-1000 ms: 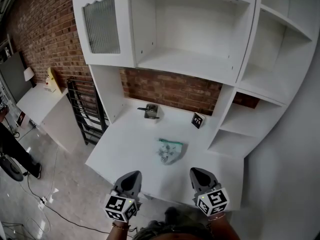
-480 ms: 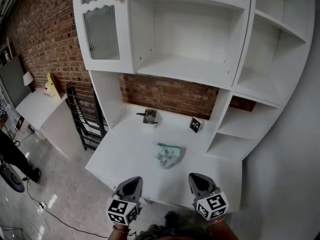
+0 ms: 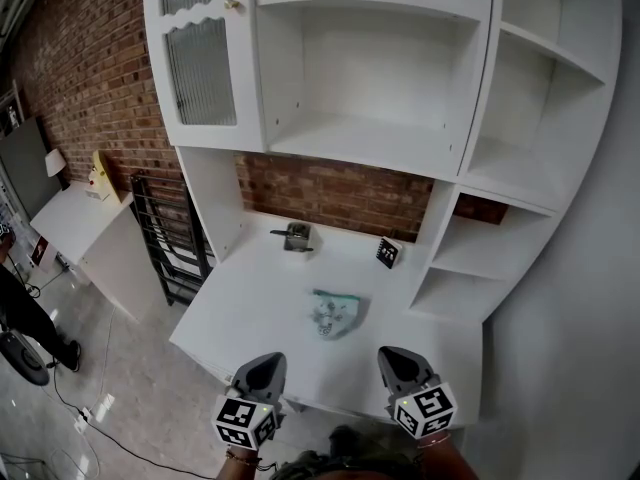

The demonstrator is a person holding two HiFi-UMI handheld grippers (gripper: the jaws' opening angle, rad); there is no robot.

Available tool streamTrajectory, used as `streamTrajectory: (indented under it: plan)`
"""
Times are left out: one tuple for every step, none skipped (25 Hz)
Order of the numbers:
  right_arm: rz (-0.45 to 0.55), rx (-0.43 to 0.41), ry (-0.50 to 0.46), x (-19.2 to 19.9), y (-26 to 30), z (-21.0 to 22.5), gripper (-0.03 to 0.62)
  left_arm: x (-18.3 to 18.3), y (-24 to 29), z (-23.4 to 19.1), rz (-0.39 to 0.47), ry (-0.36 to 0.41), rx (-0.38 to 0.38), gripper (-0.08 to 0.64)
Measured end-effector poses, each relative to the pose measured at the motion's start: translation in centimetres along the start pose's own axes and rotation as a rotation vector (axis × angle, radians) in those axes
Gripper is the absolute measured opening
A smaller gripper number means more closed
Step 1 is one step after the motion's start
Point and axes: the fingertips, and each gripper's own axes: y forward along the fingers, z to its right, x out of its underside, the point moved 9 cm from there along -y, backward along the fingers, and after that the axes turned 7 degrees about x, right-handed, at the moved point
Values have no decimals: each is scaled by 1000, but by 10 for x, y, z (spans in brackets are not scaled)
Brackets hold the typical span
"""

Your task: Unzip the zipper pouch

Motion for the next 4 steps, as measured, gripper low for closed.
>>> streamTrajectory:
  plan:
    - [-2,-1,-1,1,0,0,2,0,0,0,0,-1,-1,2]
    - [-3,-2,0,1,0,0,2,1,0,0,1,-2,-2,2]
    - [-4,-4,1,1,0,1,2,1,1,0,2,-2,-3,2]
    - [-4,-5,2,2,0,1,2,1,1,0,3,-2,-3,2]
